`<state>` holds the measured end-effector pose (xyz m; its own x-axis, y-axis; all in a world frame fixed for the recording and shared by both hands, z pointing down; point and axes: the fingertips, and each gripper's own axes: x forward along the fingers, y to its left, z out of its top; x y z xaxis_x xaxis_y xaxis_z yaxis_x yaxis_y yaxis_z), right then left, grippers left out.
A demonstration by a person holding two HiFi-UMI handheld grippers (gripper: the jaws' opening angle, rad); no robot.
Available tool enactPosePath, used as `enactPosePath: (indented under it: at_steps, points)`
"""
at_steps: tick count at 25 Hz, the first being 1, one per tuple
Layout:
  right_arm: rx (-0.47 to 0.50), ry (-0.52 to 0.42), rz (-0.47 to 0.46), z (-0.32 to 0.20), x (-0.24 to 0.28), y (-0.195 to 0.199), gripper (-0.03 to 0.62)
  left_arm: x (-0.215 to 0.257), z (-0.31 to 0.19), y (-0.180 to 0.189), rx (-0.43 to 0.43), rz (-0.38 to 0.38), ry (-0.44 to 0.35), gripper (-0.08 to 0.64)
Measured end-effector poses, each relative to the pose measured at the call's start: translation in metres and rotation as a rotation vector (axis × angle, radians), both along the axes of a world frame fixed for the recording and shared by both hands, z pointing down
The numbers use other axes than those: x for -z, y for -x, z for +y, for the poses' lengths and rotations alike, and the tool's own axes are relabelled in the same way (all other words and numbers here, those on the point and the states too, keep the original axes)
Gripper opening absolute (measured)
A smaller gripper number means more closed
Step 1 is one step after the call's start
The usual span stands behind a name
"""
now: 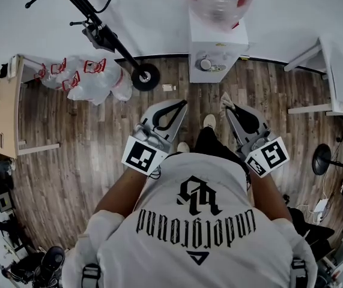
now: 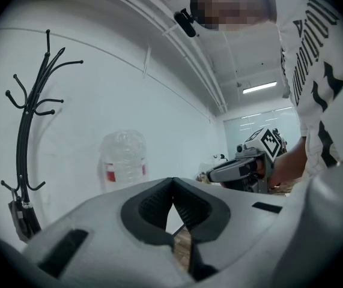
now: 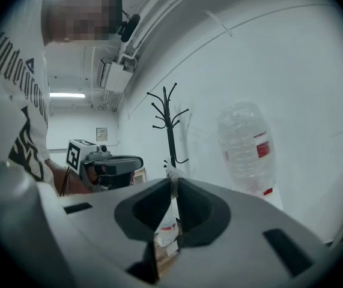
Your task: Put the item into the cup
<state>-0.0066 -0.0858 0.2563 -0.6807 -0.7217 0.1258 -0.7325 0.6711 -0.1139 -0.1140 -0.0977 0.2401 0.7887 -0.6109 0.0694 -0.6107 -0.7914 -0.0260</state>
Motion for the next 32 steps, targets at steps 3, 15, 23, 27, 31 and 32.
enactPosePath:
  at_steps: [3, 15, 23, 27, 31, 32]
  points:
    - [0.016, 0.015, 0.03, -0.025, -0.016, -0.01, 0.043, -0.017, -0.021, -0.009, 0.004, -0.021, 0.035, 0.007]
    - [0.042, 0.156, 0.13, -0.123, -0.126, -0.045, 0.044, -0.11, -0.113, -0.049, 0.068, -0.043, 0.168, 0.008]
    - [0.043, 0.252, 0.158, -0.178, -0.218, -0.067, 0.044, -0.171, -0.169, -0.068, 0.113, -0.084, 0.196, 0.008]
    - [0.044, 0.279, 0.186, -0.22, -0.273, -0.068, 0.046, -0.213, -0.208, -0.071, 0.1, -0.112, 0.152, 0.008]
    - [0.051, 0.332, 0.21, -0.242, -0.33, -0.064, 0.046, -0.27, -0.22, -0.062, 0.13, -0.122, 0.248, 0.008]
    - [0.053, 0.344, 0.215, -0.246, -0.345, -0.062, 0.046, -0.283, -0.223, -0.06, 0.138, -0.121, 0.279, 0.008]
